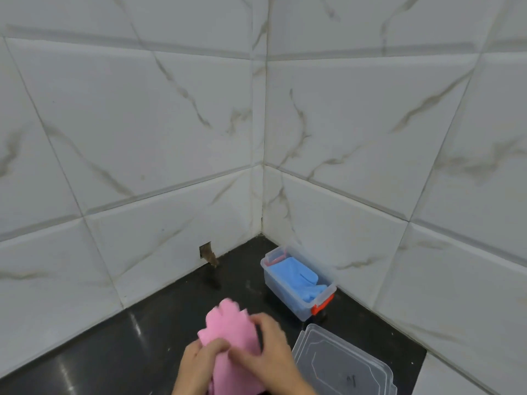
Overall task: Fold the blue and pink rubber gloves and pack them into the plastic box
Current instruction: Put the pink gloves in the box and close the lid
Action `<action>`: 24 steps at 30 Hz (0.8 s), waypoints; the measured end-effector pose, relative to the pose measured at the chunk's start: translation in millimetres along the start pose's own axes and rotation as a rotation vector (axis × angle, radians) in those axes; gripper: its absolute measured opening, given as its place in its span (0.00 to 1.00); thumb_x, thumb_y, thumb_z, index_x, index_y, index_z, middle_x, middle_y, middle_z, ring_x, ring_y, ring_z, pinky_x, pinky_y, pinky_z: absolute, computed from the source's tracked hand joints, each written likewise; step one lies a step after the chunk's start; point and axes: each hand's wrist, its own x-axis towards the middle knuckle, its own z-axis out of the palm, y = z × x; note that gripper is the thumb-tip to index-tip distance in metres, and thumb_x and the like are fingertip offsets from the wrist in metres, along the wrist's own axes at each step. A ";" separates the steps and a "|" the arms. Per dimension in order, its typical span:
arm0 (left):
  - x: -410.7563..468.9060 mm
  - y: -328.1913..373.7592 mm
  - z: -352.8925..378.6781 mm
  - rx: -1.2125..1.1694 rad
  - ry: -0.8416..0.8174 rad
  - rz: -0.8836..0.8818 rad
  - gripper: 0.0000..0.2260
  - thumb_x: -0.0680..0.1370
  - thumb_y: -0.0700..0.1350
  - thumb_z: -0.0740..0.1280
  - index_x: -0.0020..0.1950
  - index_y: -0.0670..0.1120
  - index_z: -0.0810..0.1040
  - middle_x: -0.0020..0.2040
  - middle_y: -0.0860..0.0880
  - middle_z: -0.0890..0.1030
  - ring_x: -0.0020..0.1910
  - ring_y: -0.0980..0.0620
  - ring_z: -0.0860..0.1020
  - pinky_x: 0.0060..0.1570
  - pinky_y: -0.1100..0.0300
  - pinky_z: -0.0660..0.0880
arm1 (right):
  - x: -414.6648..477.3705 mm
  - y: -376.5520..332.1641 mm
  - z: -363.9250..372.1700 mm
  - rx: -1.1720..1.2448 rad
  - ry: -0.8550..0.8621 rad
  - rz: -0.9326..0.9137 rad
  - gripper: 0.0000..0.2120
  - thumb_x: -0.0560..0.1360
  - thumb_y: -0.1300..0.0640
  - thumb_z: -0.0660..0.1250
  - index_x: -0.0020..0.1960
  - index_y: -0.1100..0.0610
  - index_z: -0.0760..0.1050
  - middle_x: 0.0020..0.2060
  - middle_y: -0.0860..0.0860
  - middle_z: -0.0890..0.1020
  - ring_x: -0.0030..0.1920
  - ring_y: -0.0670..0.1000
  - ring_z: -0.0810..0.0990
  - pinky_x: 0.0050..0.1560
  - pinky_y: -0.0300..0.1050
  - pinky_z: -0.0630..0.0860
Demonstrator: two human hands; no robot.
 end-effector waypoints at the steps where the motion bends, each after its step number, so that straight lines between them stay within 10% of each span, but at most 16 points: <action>1: 7.1 5.3 8.7 0.020 -0.030 0.034 0.11 0.79 0.44 0.69 0.59 0.41 0.81 0.55 0.44 0.83 0.51 0.47 0.79 0.49 0.53 0.72 | 2.8 -3.0 -17.1 0.169 -0.021 0.097 0.38 0.62 0.35 0.78 0.68 0.44 0.71 0.65 0.42 0.76 0.64 0.46 0.76 0.68 0.49 0.74; 5: 17.3 17.2 21.5 -0.221 -0.202 -0.020 0.09 0.78 0.39 0.70 0.58 0.39 0.82 0.49 0.36 0.88 0.53 0.34 0.84 0.59 0.40 0.81 | 22.0 -3.3 -87.7 0.531 -0.181 0.200 0.29 0.66 0.44 0.82 0.62 0.54 0.81 0.54 0.53 0.88 0.56 0.56 0.86 0.58 0.56 0.82; 12: 39.7 14.6 89.0 -0.186 -0.211 0.075 0.08 0.83 0.36 0.66 0.62 0.42 0.79 0.52 0.42 0.87 0.51 0.42 0.85 0.48 0.47 0.82 | 75.1 1.6 -168.2 0.115 0.083 0.151 0.05 0.78 0.59 0.70 0.53 0.54 0.80 0.49 0.56 0.86 0.48 0.55 0.86 0.53 0.55 0.83; 24: 108.1 63.1 149.4 0.274 -0.130 0.190 0.16 0.80 0.37 0.61 0.68 0.42 0.74 0.53 0.47 0.81 0.55 0.46 0.81 0.60 0.48 0.80 | 186.1 9.3 -186.8 -0.509 0.095 0.011 0.15 0.79 0.60 0.60 0.61 0.53 0.80 0.56 0.55 0.84 0.55 0.57 0.82 0.56 0.54 0.79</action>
